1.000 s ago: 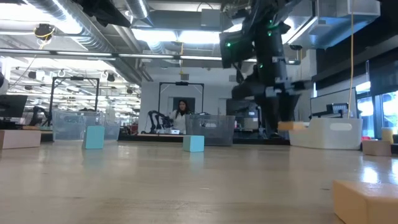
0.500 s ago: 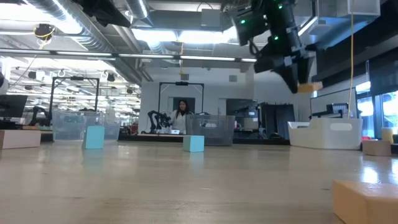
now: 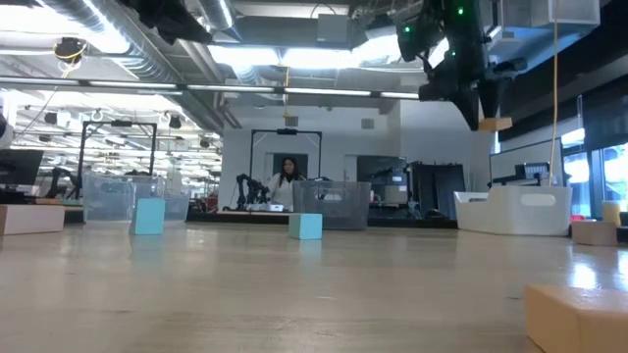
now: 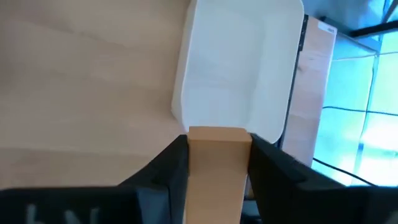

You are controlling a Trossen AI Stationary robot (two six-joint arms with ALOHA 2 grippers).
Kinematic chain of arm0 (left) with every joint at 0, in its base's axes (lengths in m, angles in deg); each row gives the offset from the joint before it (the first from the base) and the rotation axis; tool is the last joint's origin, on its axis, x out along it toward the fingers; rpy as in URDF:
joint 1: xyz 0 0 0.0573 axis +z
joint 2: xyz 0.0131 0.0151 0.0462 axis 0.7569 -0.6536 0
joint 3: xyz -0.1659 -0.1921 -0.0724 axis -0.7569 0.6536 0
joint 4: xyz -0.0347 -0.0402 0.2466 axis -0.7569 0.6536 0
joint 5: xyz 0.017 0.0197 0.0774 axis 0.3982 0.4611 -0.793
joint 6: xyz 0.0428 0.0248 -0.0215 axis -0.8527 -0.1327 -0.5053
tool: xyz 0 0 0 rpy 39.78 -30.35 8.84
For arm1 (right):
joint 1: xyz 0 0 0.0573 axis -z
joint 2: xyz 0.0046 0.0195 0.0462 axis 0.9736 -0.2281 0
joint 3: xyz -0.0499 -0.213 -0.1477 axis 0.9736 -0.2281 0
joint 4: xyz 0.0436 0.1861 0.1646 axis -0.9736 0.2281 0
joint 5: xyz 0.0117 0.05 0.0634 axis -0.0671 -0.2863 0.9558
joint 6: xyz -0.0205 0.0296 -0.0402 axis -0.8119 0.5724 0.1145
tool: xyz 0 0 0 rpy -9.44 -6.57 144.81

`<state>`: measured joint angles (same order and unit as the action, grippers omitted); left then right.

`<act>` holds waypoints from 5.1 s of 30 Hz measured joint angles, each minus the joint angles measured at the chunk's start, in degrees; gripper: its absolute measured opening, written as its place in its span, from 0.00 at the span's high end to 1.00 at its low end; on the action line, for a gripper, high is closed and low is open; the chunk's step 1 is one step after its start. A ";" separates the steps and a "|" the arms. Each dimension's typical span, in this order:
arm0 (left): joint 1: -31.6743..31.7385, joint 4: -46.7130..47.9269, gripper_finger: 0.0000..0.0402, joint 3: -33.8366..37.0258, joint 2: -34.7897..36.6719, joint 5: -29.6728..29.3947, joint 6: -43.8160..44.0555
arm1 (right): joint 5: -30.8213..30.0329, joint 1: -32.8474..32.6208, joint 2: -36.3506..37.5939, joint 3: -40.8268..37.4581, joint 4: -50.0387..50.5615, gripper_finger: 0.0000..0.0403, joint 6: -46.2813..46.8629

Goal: Sort & place blocks by color
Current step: Put the top orange block into the white bin, then put the top left blue block into the black bin

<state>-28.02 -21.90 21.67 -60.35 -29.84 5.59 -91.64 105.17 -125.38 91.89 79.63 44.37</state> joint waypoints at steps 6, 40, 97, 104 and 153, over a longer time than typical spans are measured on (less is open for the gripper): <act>0.00 -0.01 1.00 0.02 -1.71 0.00 0.38 | -0.86 6.99 0.00 0.00 -3.27 0.67 -5.64; 0.00 -2.96 1.00 0.02 -2.44 0.00 0.30 | 5.65 22.19 -0.04 -26.18 -34.50 0.53 -15.00; -10.12 47.38 1.00 -19.80 -19.83 -0.91 44.81 | 38.92 -16.60 18.89 5.82 -32.21 0.57 -61.90; -11.94 47.36 1.00 -19.69 -21.06 -0.07 51.95 | 42.94 -16.59 18.86 5.81 -32.07 0.57 -63.15; -12.35 50.83 0.54 -19.67 -21.25 -4.89 62.98 | 43.12 -16.59 18.86 5.77 -31.97 0.57 -63.08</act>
<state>-40.37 28.93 2.00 -81.60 -34.74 68.57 -48.52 88.58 -106.52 97.66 47.66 -18.72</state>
